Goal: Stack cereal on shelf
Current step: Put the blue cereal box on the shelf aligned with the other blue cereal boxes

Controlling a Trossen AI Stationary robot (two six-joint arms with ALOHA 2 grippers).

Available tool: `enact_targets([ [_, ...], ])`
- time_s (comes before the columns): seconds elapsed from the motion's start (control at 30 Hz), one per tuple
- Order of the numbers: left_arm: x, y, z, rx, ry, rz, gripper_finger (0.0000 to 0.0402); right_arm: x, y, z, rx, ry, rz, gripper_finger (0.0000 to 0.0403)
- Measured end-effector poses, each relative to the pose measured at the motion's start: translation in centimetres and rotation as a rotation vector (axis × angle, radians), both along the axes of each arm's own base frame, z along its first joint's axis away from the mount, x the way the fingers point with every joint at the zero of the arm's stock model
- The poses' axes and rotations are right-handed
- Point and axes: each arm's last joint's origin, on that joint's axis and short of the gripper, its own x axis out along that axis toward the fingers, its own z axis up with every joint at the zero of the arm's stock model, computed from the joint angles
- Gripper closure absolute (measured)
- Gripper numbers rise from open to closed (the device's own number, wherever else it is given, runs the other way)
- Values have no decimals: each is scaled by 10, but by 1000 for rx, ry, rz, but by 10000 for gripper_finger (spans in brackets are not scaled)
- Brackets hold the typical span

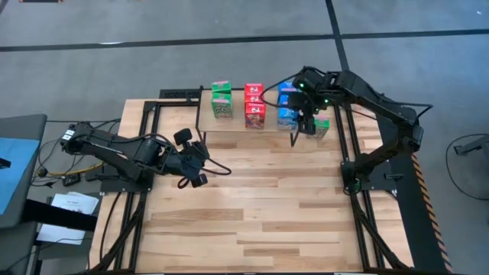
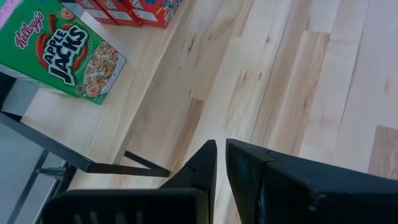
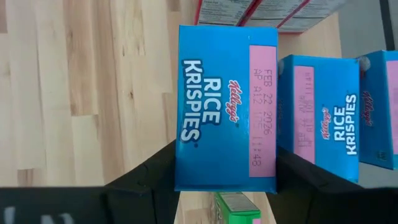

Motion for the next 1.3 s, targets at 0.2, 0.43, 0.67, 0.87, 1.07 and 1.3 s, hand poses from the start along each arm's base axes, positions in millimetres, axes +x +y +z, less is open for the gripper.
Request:
enact_targets([
  [0.2, 0, 0, 0, 0, 1, 0, 377, 6, -3, -6, 16, 26, -15, 172],
  [0.43, -2, 0, -1, -2, 21, -4, 377, 14, -8, -18, 24, 90, -20, 163],
  [0.67, -2, 0, -1, -2, 22, -6, 377, 12, -7, -18, 34, 109, -19, 163],
  [0.87, -2, 0, -1, 22, 34, -21, 377, 12, -7, -18, 26, 112, -23, 163],
  [1.07, -2, 0, -1, 29, 39, -28, 377, 12, -8, -18, 7, 121, -56, 162],
  [1.3, -1, 0, -1, 35, 43, -36, 377, 12, -7, -18, 6, 121, -57, 162],
])
